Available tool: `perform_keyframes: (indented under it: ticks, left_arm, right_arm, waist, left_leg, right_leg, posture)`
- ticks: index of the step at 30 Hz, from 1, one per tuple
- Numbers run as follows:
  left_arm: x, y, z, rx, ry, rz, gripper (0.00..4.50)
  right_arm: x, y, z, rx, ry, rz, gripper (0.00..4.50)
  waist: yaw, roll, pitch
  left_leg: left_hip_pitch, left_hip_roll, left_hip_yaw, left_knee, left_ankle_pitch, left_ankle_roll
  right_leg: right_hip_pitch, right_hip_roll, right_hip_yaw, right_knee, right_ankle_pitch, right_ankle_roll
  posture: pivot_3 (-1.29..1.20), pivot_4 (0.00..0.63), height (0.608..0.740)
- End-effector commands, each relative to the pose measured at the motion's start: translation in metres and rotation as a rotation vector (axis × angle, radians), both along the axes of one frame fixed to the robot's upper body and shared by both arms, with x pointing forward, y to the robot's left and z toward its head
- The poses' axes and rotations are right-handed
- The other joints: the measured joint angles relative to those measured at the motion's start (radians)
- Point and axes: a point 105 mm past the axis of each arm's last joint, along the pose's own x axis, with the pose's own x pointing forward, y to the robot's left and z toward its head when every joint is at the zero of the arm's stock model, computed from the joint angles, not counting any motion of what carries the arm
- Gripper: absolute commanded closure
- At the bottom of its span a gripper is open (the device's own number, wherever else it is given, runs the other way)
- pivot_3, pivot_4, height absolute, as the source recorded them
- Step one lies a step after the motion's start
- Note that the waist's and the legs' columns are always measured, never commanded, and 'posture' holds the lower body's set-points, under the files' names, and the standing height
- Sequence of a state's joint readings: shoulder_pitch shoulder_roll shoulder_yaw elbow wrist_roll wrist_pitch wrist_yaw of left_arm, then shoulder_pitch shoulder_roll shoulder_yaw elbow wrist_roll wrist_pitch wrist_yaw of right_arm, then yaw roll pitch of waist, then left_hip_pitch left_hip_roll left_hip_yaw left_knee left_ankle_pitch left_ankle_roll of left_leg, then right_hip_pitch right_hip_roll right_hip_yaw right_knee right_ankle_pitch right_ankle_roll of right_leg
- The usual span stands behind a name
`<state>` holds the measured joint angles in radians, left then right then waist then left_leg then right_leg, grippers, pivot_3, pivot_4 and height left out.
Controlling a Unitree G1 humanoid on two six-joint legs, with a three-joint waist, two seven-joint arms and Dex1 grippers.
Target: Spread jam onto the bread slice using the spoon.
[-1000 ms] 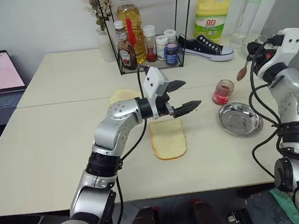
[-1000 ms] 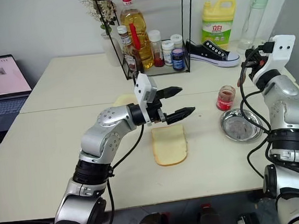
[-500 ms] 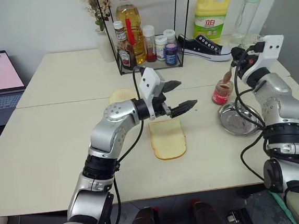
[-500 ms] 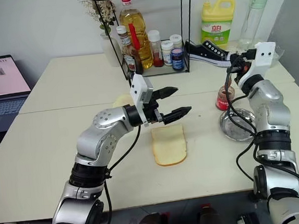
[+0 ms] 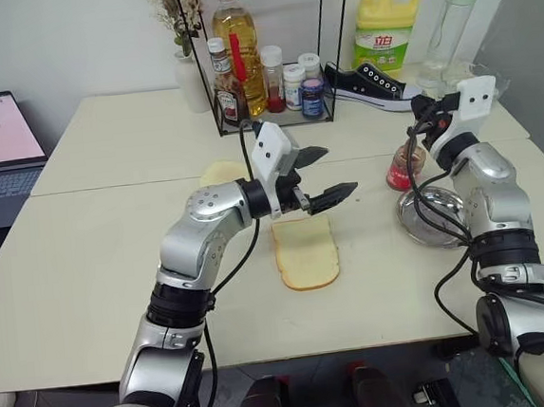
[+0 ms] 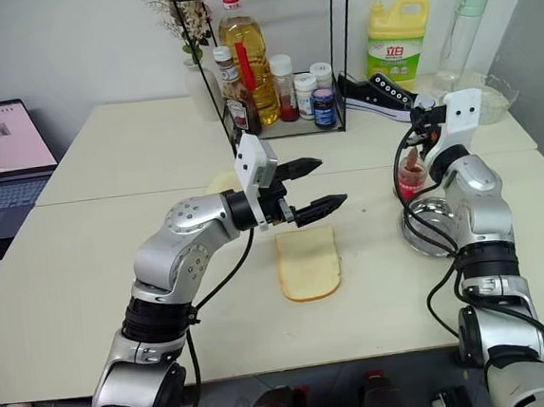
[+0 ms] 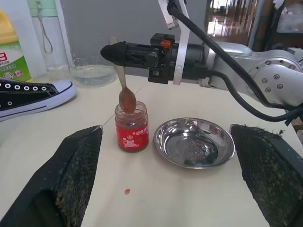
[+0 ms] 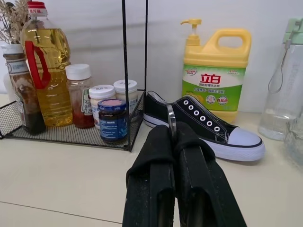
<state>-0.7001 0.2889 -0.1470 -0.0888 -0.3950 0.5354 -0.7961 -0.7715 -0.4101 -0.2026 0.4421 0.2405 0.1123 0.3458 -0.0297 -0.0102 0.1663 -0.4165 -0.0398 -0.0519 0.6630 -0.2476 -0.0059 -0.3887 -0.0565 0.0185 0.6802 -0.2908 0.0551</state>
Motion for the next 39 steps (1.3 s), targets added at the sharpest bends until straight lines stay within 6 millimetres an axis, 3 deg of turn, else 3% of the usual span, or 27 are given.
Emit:
perform_keyframes:
  ticks: [1, 17, 29, 34, 39]
  left_arm:
    - [-0.006, 0.001, 0.015, -0.032, -0.052, -0.01, 0.0]
    - [-0.006, 0.0, 0.017, -0.041, -0.054, -0.015, 0.0]
    - [-0.006, -0.001, 0.017, -0.046, -0.049, -0.015, 0.0]
    - [-0.005, -0.001, 0.016, -0.044, -0.049, -0.013, 0.0]
    - [-0.005, -0.001, 0.015, -0.044, -0.046, -0.015, 0.0]
  right_arm:
    - [-0.003, -0.001, 0.009, -0.075, -0.057, -0.01, 4.47]
    - [0.004, -0.002, -0.029, -0.074, 0.032, -0.042, 4.47]
    - [0.009, -0.022, -0.021, 0.262, 0.081, -0.092, 4.47]
    - [0.009, -0.031, -0.008, 0.418, 0.077, -0.113, 4.47]
    - [0.007, -0.036, 0.0, 0.475, 0.068, -0.127, 4.47]
  waist:
    - [0.0, 0.0, 0.0]
    - [-0.001, 0.0, 0.0]
    - [0.0, 0.0, 0.0]
    - [0.0, 0.0, 0.0]
    - [-0.001, 0.0, 0.0]
  left_leg:
    - [0.0, 0.0, 0.0, 0.0, 0.0, 0.0]
    - [0.0, 0.0, 0.0, 0.0, 0.002, -0.003]
    - [0.0, 0.0, 0.0, 0.0, 0.002, -0.003]
    - [0.0, 0.0, 0.0, 0.0, 0.001, -0.002]
    - [0.0, 0.0, 0.0, 0.0, 0.001, -0.002]
  right_leg:
    - [0.0, 0.0, 0.0, 0.0, 0.0, 0.0]
    - [0.0, 0.0, 0.0, 0.0, 0.0, 0.0]
    - [0.0, 0.0, 0.0, 0.0, 0.0, 0.0]
    - [0.0, 0.0, 0.0, 0.0, 0.0, 0.0]
    - [0.0, 0.0, 0.0, 0.0, 0.0, 0.0]
  posture:
    - [0.0, 0.15, 0.74]
    - [0.0, 0.15, 0.74]
    - [0.0, 0.15, 0.74]
    - [0.0, 0.15, 0.74]
    - [0.0, 0.15, 0.74]
